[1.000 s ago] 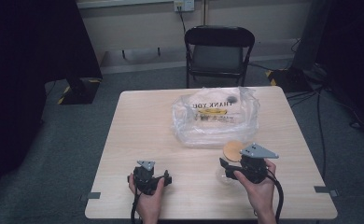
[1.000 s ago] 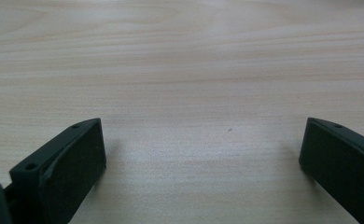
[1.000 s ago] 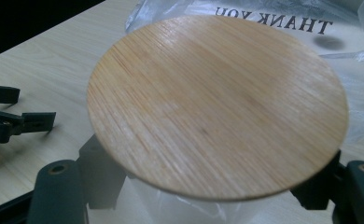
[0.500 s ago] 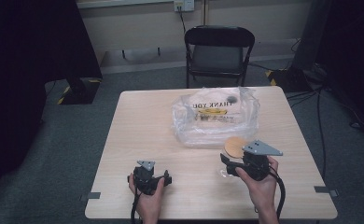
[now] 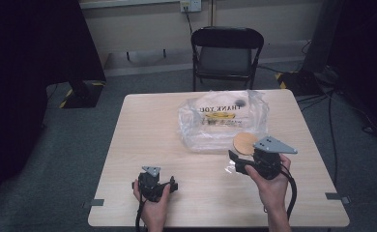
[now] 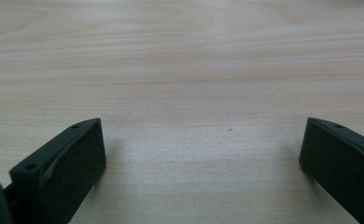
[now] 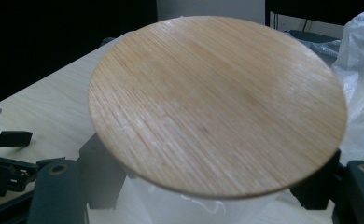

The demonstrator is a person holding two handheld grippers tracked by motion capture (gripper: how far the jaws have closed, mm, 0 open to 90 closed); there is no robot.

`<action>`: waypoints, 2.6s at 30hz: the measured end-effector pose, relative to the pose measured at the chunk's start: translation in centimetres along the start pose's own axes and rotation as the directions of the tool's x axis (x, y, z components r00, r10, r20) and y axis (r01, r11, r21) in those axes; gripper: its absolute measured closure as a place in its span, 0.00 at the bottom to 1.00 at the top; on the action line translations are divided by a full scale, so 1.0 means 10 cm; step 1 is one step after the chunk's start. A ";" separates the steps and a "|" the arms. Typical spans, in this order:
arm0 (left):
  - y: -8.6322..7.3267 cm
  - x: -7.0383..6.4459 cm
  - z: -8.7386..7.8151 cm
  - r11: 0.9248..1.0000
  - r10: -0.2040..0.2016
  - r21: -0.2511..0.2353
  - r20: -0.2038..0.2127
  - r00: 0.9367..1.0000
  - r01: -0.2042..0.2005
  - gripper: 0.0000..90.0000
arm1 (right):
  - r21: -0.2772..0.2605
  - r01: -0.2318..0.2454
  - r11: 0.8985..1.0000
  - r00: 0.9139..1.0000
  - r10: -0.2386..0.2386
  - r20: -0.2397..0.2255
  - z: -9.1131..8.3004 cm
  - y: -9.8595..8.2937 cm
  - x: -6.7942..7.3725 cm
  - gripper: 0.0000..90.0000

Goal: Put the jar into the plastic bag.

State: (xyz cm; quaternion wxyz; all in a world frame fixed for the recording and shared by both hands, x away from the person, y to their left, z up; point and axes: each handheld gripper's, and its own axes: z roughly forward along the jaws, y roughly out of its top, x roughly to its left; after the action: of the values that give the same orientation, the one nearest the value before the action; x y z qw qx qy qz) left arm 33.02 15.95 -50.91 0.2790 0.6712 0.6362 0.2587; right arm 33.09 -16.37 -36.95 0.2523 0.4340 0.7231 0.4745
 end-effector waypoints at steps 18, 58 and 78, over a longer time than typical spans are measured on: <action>0.00 0.00 0.00 1.000 0.000 0.000 0.000 1.000 0.000 0.00 | -0.023 0.008 1.000 1.000 -0.007 0.020 0.06 0.32 -0.09 0.29; 0.00 0.00 0.00 1.000 0.000 0.002 0.001 1.000 0.000 0.00 | -0.011 0.007 1.000 0.998 -0.007 0.057 0.77 1.02 -0.24 0.29; 0.00 0.00 0.00 1.000 0.000 0.001 0.001 1.000 0.000 0.00 | 0.058 -0.001 0.998 0.993 -0.005 0.115 1.40 1.00 -0.44 0.29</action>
State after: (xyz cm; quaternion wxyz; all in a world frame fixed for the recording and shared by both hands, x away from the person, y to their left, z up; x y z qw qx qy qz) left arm 33.02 15.95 -50.89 0.2789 0.6715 0.6362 0.2580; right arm 50.07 -11.92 -33.99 0.2814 0.4670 0.7212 0.4274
